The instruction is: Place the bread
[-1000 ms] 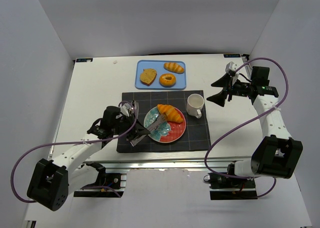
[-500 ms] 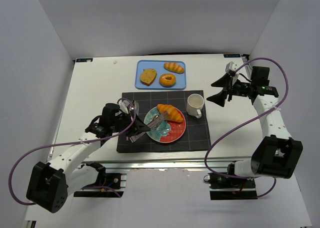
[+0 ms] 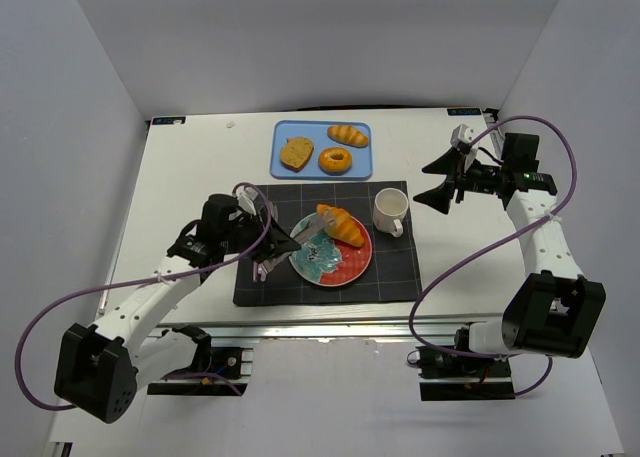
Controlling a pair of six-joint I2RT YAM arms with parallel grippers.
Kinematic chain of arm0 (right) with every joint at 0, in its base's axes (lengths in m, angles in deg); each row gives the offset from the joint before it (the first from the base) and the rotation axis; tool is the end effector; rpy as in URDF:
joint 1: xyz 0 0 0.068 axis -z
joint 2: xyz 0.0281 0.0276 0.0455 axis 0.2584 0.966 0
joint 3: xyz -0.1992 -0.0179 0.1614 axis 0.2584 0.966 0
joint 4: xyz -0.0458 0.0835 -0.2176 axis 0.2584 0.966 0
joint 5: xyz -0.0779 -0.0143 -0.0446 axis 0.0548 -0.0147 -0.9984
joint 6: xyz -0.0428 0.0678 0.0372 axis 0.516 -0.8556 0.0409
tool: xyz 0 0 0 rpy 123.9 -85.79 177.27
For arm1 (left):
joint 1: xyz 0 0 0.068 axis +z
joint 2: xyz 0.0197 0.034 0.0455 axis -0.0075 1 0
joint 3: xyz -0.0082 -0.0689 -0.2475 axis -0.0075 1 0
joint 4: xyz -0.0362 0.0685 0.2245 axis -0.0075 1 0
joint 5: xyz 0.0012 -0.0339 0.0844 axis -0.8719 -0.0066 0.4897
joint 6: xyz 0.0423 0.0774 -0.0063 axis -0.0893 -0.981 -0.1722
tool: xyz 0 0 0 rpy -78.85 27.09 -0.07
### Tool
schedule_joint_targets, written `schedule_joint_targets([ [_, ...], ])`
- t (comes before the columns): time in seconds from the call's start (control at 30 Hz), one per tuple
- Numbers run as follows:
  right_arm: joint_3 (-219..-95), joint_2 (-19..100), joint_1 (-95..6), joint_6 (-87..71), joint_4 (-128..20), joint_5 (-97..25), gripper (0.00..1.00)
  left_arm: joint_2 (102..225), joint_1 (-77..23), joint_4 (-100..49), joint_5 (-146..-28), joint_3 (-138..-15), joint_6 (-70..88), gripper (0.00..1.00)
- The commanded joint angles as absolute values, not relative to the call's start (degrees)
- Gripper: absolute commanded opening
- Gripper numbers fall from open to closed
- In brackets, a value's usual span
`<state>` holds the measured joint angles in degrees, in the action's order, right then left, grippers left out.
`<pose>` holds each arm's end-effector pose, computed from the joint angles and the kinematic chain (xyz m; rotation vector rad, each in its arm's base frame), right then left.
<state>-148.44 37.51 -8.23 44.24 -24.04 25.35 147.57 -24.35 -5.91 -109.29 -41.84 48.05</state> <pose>0.2788 0.0410 0.3043 -1.1172 1.5079 0.7582 0.1942 -0.1301 0.2112 -0.2487 2.4613 -1.2403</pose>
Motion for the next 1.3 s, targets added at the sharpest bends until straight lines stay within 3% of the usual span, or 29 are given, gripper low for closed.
schedule_joint_targets([
  [0.0, -149.0, 36.7, -8.0, 45.3, -23.2, 27.2, 0.87, 148.3, -23.4, -8.2, -109.9, -46.2, 48.7, 0.50],
  [0.47, -149.0, 37.2, -8.0, 45.6, -23.5, 27.6, 0.87, 150.6, -19.2, 1.1, -113.1, -51.6, 42.1, 0.47],
  [0.8, -149.3, 37.4, -8.0, 45.5, -23.3, 27.7, 0.87, 154.7, -14.6, -5.2, -113.3, -55.9, 43.6, 0.19],
  [1.07, -149.0, 37.3, -8.0, 45.2, -23.6, 28.0, 0.87, 160.0, -13.8, -10.5, -109.3, -59.0, 44.3, 0.12],
  [1.27, -149.0, 37.3, -8.0, 45.5, -23.8, 27.8, 0.87, 164.3, -13.4, -5.7, -106.2, -64.1, 37.2, 0.12],
])
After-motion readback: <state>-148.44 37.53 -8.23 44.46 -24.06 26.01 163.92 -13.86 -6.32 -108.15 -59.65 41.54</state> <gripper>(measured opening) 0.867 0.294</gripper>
